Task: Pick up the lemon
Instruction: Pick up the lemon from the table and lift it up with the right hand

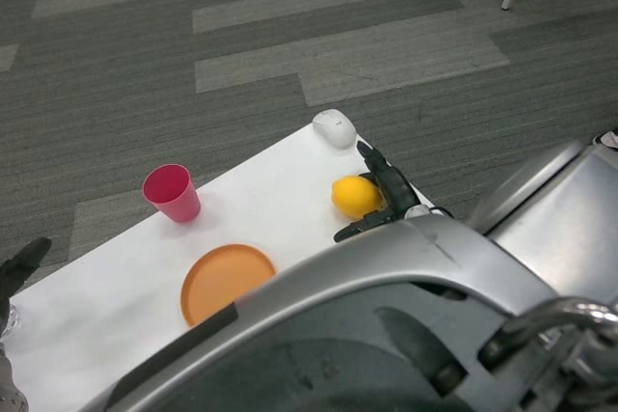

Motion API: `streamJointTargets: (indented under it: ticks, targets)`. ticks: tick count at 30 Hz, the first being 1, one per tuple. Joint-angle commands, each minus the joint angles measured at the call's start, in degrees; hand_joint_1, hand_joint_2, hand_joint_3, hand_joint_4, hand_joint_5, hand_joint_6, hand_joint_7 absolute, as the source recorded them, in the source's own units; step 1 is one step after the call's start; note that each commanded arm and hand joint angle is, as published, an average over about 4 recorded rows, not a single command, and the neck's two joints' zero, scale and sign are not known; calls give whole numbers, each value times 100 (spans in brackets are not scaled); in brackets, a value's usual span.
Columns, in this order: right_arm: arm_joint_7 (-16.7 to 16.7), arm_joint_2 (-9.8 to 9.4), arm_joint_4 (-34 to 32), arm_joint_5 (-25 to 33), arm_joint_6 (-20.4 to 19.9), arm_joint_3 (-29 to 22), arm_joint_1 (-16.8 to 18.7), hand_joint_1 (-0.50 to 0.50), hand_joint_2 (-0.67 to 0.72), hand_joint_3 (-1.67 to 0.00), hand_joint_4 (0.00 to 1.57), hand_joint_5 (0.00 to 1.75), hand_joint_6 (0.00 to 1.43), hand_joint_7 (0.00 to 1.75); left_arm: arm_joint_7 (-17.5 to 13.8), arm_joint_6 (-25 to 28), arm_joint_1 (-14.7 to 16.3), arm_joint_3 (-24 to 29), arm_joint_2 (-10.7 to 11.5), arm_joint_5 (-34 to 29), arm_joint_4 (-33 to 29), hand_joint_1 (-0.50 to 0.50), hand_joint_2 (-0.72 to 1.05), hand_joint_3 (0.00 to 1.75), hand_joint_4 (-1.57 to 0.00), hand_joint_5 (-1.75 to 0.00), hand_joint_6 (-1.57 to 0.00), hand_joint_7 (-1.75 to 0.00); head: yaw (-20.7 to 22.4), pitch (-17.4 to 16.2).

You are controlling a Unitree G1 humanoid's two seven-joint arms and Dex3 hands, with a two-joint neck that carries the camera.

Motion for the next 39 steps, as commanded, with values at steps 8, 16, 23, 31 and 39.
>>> streamJointTargets:
  ticks: [8,16,23,31,39]
  targets:
    - [-421,-88,20,-22,17,-53,8,-16,-53,-59,0,114,0,0,-9,-4,21,69,100,6,-71,50,105,9,0,0,0,0,-18,-8]
    - [-639,-88,4,-24,19,-47,66,-17,-54,-109,0,126,0,2,-9,-19,21,93,107,15,-87,50,105,9,0,0,0,0,-22,-17]
    - [-632,-105,28,-28,35,-29,59,-17,-54,-119,0,131,0,17,-9,-28,43,128,118,15,-98,50,105,9,0,0,0,0,-21,-18]
    - [-465,-200,103,-13,70,-18,22,-17,-60,-127,0,133,1,31,-9,-37,59,156,122,15,-98,50,105,9,0,0,0,0,-14,-17]
    - [-303,-246,195,3,112,-25,-66,-18,-60,-127,13,150,39,68,-9,-44,59,163,122,15,-98,50,105,9,0,0,0,0,-6,-16]
